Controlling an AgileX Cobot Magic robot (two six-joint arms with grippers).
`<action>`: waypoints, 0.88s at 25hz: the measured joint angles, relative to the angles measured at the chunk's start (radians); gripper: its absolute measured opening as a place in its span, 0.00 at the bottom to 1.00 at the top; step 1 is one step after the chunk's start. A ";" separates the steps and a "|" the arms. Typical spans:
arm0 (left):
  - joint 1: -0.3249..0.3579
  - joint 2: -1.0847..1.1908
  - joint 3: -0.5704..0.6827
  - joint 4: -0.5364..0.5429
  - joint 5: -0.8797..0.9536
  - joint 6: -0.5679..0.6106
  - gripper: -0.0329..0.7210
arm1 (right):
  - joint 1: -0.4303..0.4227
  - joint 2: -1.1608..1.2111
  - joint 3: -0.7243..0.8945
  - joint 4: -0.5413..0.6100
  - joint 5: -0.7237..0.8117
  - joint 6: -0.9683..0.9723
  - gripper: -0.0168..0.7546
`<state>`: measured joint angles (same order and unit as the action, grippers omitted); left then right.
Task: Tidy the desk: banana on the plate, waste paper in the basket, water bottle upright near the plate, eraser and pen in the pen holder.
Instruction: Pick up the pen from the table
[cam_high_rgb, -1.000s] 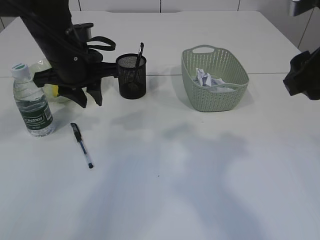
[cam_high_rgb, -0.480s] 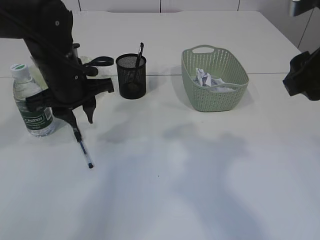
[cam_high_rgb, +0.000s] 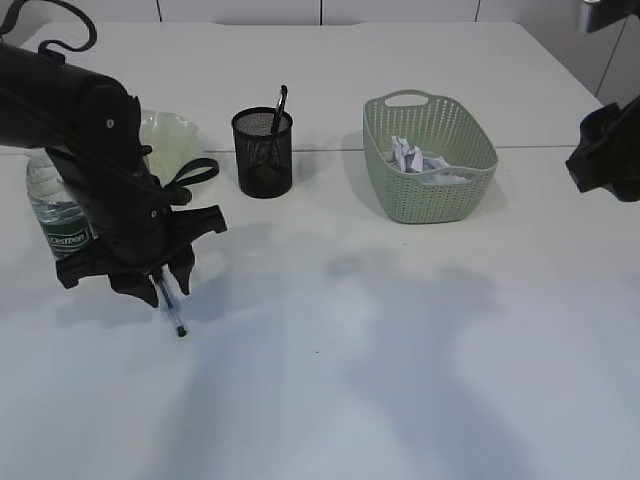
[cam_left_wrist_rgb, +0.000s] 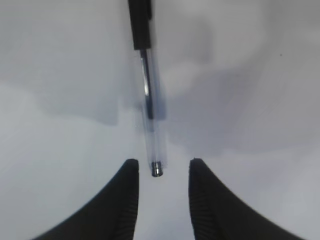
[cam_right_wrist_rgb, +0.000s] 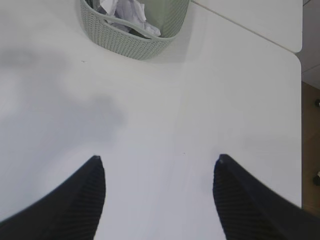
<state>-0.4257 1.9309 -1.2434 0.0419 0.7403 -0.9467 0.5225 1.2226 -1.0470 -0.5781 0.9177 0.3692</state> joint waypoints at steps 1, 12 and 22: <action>0.000 0.000 0.000 0.000 -0.009 -0.002 0.36 | 0.000 0.000 0.000 0.000 0.000 0.000 0.67; 0.000 0.066 0.000 -0.006 -0.059 -0.008 0.36 | 0.000 0.000 0.000 0.002 0.006 0.000 0.67; 0.000 0.091 0.000 0.010 -0.103 -0.031 0.36 | 0.000 0.000 0.000 0.002 0.014 0.000 0.67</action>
<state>-0.4257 2.0217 -1.2434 0.0523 0.6378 -0.9774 0.5225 1.2226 -1.0470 -0.5765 0.9318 0.3692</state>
